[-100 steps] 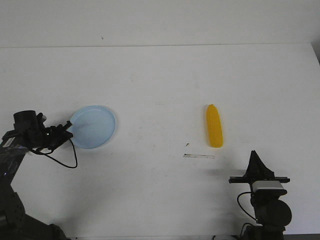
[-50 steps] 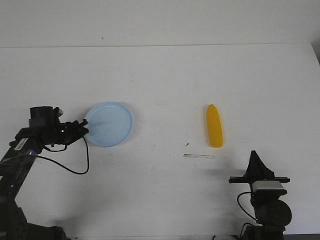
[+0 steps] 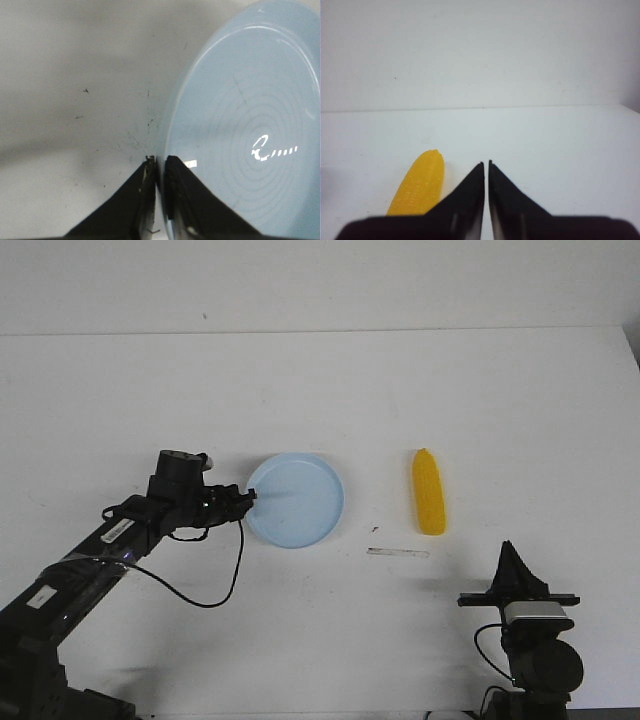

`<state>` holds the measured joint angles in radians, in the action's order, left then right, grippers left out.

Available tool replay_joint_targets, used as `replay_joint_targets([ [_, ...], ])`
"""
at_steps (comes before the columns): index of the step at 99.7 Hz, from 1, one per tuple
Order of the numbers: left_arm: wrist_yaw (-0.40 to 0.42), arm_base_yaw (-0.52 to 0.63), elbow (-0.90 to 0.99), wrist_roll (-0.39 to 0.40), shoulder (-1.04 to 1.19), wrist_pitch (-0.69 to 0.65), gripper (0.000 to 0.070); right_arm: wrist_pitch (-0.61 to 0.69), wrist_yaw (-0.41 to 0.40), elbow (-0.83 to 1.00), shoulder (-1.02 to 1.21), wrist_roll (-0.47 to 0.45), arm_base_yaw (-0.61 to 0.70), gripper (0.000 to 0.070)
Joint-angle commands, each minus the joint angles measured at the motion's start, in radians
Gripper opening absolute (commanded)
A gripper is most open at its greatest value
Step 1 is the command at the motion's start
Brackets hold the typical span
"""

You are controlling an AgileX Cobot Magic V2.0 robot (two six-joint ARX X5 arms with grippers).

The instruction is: Place corn on plate with both arms

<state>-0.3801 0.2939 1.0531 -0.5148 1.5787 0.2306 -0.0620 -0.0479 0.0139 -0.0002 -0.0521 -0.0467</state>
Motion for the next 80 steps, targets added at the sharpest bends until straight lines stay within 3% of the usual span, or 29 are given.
replay_joint_targets([
  [1,0.024,0.020,0.018,-0.030,0.027,-0.008,0.0001,-0.012,0.003,-0.001,0.001,0.004,0.000,0.0013],
  [17,0.044,0.055,0.018,-0.071,0.053,-0.009,0.0001,-0.012,0.003,-0.001,0.001,0.004,0.000,0.0013],
  [53,0.044,0.119,0.018,-0.074,0.092,-0.024,0.0007,-0.012,0.003,-0.001,0.001,0.004,0.000,0.0013],
  [67,0.047,0.119,0.018,-0.073,0.092,-0.023,0.0139,-0.012,0.003,-0.001,0.001,0.004,0.000,0.0013],
  [80,0.047,0.119,0.018,-0.069,0.087,-0.022,0.0164,-0.012,0.003,-0.001,0.002,0.004,0.000,0.0013],
])
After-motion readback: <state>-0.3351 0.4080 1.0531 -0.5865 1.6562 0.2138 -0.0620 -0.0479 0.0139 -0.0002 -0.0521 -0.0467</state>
